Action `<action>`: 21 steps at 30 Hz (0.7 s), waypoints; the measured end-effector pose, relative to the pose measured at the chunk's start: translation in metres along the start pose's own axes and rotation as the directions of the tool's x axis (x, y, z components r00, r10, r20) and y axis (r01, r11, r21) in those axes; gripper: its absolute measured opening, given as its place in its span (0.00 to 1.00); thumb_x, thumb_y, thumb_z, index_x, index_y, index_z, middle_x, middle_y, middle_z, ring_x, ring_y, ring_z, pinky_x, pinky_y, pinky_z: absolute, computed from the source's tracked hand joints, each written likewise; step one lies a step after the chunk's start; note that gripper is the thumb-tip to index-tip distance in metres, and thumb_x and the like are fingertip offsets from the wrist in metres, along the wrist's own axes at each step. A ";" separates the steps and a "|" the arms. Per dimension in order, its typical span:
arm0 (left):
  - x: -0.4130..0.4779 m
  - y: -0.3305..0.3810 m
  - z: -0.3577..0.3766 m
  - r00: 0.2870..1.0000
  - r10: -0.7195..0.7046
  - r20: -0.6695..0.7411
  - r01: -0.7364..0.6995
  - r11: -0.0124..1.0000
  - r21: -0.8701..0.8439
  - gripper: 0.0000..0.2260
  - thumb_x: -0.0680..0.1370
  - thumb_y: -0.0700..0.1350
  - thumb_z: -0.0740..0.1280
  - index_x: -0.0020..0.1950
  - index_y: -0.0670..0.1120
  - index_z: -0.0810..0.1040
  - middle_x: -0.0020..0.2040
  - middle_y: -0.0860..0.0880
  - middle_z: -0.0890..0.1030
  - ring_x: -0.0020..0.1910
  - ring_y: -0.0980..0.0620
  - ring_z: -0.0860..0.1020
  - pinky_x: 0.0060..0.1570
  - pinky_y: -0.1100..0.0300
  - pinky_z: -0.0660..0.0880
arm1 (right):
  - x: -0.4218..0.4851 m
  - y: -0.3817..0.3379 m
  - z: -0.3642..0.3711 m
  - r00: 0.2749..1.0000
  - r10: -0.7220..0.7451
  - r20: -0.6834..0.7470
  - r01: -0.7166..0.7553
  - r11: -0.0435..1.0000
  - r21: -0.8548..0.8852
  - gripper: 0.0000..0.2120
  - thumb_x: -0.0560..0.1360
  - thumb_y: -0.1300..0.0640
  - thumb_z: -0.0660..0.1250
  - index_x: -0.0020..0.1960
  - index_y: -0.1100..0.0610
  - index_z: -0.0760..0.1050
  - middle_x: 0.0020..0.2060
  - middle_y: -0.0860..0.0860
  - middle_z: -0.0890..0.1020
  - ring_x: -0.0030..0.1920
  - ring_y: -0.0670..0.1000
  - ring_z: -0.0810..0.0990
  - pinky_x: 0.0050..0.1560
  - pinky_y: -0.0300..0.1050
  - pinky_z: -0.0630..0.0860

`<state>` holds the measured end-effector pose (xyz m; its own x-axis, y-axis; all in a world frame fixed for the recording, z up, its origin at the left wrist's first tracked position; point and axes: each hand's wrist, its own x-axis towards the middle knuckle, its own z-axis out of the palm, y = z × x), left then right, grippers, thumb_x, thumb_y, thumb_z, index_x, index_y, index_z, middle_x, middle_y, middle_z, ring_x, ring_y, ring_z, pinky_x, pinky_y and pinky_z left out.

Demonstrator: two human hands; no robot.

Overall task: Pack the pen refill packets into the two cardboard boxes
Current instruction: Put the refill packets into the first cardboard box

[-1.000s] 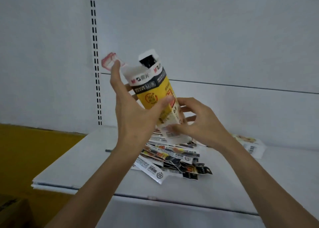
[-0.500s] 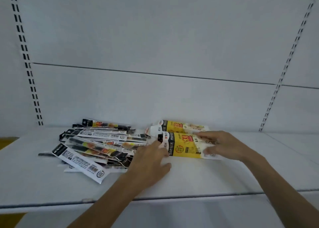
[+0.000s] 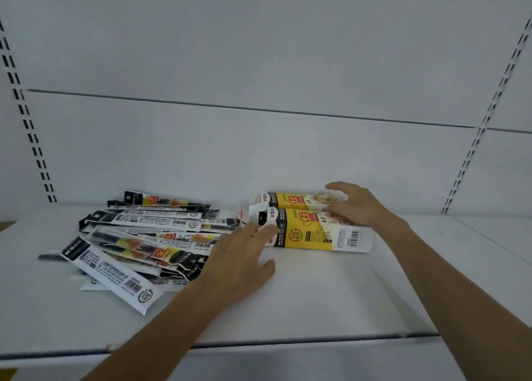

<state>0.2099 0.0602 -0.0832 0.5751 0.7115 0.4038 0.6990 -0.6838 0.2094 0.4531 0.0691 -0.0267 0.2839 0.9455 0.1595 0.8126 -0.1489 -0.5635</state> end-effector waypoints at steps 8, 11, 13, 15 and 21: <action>0.003 0.001 -0.002 1.000 0.005 0.014 -0.006 1.000 0.020 0.23 0.77 0.52 0.58 0.71 0.57 0.58 0.61 0.54 0.72 0.61 0.53 0.69 0.60 0.58 0.63 | 0.033 -0.005 0.006 0.979 0.012 0.201 0.014 0.992 -0.126 0.24 0.73 0.58 0.69 0.68 0.51 0.70 0.67 0.51 0.73 0.61 0.51 0.74 0.51 0.40 0.69; 0.005 -0.001 -0.006 0.999 -0.015 -0.050 0.011 0.998 -0.062 0.21 0.76 0.52 0.60 0.69 0.56 0.63 0.63 0.55 0.71 0.61 0.55 0.69 0.61 0.59 0.63 | 0.029 -0.015 -0.002 0.994 -0.069 0.087 0.073 0.996 -0.051 0.28 0.66 0.59 0.76 0.65 0.53 0.72 0.63 0.51 0.75 0.59 0.52 0.74 0.52 0.39 0.66; 0.007 -0.003 -0.013 0.990 -0.058 -0.129 0.035 0.984 -0.173 0.20 0.76 0.52 0.62 0.68 0.55 0.66 0.64 0.54 0.71 0.60 0.55 0.69 0.60 0.59 0.65 | 0.021 -0.024 -0.008 0.991 -0.132 -0.011 0.132 0.991 -0.006 0.28 0.65 0.60 0.77 0.62 0.54 0.72 0.60 0.52 0.76 0.53 0.51 0.74 0.46 0.37 0.68; 0.010 -0.007 -0.025 0.964 -0.155 -0.215 0.077 0.939 -0.334 0.23 0.75 0.52 0.64 0.69 0.55 0.64 0.63 0.52 0.72 0.60 0.54 0.70 0.59 0.56 0.69 | 0.008 -0.037 -0.009 0.980 -0.179 -0.088 0.183 0.982 0.043 0.24 0.66 0.61 0.76 0.58 0.54 0.70 0.54 0.50 0.76 0.46 0.49 0.74 0.36 0.33 0.69; 0.011 -0.021 -0.074 0.868 -0.414 -0.272 0.090 0.672 -0.735 0.38 0.73 0.54 0.67 0.72 0.63 0.43 0.65 0.50 0.71 0.60 0.50 0.73 0.53 0.57 0.69 | -0.031 -0.100 0.018 0.915 -0.388 -0.110 0.395 0.917 0.049 0.24 0.67 0.55 0.75 0.52 0.50 0.62 0.50 0.47 0.76 0.43 0.45 0.79 0.33 0.39 0.76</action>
<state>0.1700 0.0701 -0.0169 0.0940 0.8571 0.5065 0.2090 -0.5144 0.8317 0.3540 0.0598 0.0101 -0.0001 0.8912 0.4536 0.8328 0.2512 -0.4933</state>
